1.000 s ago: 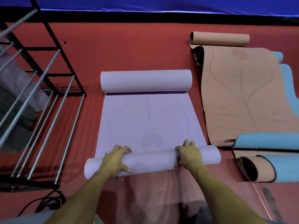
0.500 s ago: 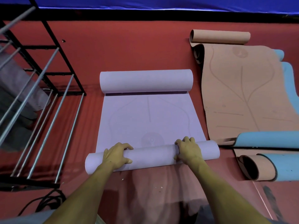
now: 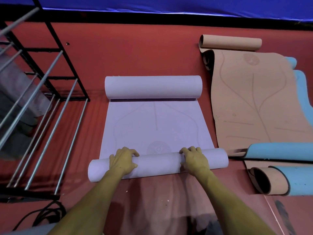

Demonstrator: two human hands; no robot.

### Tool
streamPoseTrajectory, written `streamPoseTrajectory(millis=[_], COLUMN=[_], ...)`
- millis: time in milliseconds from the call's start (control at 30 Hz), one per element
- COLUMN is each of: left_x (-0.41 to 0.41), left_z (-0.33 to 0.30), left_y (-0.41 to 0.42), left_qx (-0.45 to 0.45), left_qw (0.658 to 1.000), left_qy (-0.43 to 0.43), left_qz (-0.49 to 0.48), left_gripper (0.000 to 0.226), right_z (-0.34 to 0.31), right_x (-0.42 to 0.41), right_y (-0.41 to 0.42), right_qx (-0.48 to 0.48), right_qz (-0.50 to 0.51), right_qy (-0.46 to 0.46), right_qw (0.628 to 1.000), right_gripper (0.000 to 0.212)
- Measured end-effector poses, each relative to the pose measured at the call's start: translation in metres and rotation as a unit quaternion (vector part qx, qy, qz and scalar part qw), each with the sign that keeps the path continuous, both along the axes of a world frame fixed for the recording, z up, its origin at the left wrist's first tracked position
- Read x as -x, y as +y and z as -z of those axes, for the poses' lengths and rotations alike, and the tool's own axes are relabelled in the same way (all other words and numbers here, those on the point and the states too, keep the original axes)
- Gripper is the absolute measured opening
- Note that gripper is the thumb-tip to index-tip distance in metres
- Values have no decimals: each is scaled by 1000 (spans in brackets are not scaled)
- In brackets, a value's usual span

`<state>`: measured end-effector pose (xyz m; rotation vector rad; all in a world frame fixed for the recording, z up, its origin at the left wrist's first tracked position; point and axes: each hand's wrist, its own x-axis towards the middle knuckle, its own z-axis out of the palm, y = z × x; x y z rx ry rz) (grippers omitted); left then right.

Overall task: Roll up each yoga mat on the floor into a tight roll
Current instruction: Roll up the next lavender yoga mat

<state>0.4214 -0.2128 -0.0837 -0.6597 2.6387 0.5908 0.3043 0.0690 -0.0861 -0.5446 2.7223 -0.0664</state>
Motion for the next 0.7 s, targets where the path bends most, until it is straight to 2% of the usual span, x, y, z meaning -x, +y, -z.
streamPoseTrajectory(millis=[167, 400, 567, 700], left_x=[3, 9, 12, 7], left_z=[1, 5, 3, 8], left_y=[2, 2, 4, 12], left_qx=[14, 36, 59, 99], left_qw=[1000, 999, 998, 994], left_qy=[18, 15, 25, 47], left_qz=[0, 11, 26, 20], left_gripper=[43, 39, 44, 39], right_z=[-4, 10, 12, 13], right_x=[-2, -11, -13, -10], right_y=[-10, -7, -8, -10], right_qx=[-15, -6, 7, 10], right_qz=[-11, -2, -12, -21], right_qy=[-27, 71, 79, 64], right_qw=[999, 997, 997, 998], right_gripper=[73, 58, 66, 56])
